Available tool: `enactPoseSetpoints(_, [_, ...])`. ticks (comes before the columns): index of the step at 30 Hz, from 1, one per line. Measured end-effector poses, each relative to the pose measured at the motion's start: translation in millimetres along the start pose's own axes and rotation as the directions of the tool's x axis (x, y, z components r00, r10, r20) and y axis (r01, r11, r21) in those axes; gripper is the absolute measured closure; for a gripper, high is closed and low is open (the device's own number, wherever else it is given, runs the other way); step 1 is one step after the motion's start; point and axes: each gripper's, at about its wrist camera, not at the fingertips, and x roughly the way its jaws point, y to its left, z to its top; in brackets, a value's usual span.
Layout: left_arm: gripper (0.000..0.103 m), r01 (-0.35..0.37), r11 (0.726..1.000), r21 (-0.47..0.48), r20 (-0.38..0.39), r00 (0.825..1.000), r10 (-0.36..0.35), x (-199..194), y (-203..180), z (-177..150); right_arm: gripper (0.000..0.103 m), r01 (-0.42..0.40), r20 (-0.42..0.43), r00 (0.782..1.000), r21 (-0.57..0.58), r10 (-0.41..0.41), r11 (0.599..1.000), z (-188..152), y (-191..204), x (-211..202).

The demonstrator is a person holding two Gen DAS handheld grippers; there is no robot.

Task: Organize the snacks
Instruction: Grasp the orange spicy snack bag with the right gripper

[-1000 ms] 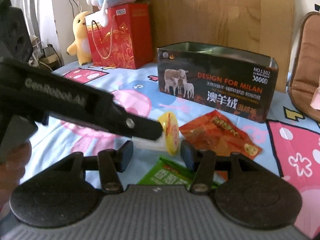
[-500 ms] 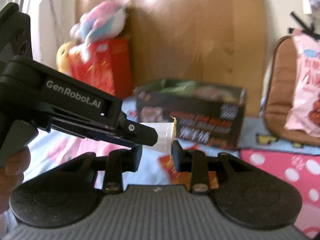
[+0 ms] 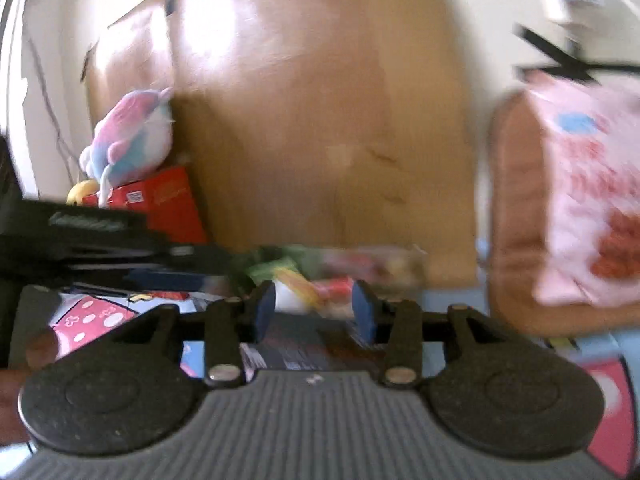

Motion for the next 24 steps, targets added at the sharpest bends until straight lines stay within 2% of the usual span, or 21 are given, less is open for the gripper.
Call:
enactPoseSetpoints(2, [0.054,0.023,1.000,-0.014,-0.077,0.997,-0.024,14.5,3.3,-12.9,0.056,-0.005,-0.058,0.998,0.131,0.013,0.991,-15.4,-26.4,-12.4])
enactPoseSetpoints(4, [0.054,0.032,0.999,-0.030,-0.136,0.990,-0.036,28.1,3.0,-21.8,0.056,-0.007,-0.111,0.993,0.267,0.038,0.964,-34.3,-48.0,-20.7])
enactPoseSetpoints(8, [0.054,0.043,0.999,-0.031,-0.205,0.978,-0.048,49.5,-0.3,-38.5,0.059,-0.057,-0.174,0.974,0.433,0.146,0.900,-60.5,-57.6,-25.3])
enactPoseSetpoints(11, [0.056,0.038,0.997,-0.070,-0.245,0.968,-0.054,60.9,3.0,-45.0,0.061,-0.066,-0.214,0.962,0.413,0.167,0.908,-64.8,-44.5,-19.6])
enactPoseSetpoints(12, [0.058,0.048,0.996,-0.080,-0.244,0.968,-0.066,59.8,3.1,-47.0,0.067,-0.073,-0.233,0.956,0.400,0.179,0.914,-65.9,-39.7,-14.8])
enactPoseSetpoints(13, [0.061,0.059,0.994,-0.088,-0.252,0.964,-0.079,57.6,3.0,-48.7,0.072,-0.079,-0.238,0.954,0.376,0.179,0.923,-68.1,-36.5,-11.2])
enactPoseSetpoints(16, [0.061,0.088,0.989,-0.123,-0.247,0.962,-0.117,47.7,3.6,-53.3,0.075,-0.055,-0.241,0.961,0.307,0.134,0.950,-67.1,-24.2,-7.0])
enactPoseSetpoints(22, [0.061,0.145,0.970,-0.194,-0.225,0.956,-0.188,43.4,6.8,-50.1,0.076,-0.070,-0.222,0.962,0.355,0.157,0.932,-72.8,-34.7,-5.0])
enactPoseSetpoints(24, [0.061,0.165,0.960,-0.225,-0.247,0.944,-0.220,48.1,8.4,-53.8,0.076,-0.071,-0.220,0.963,0.349,0.155,0.934,-72.1,-33.5,-3.6])
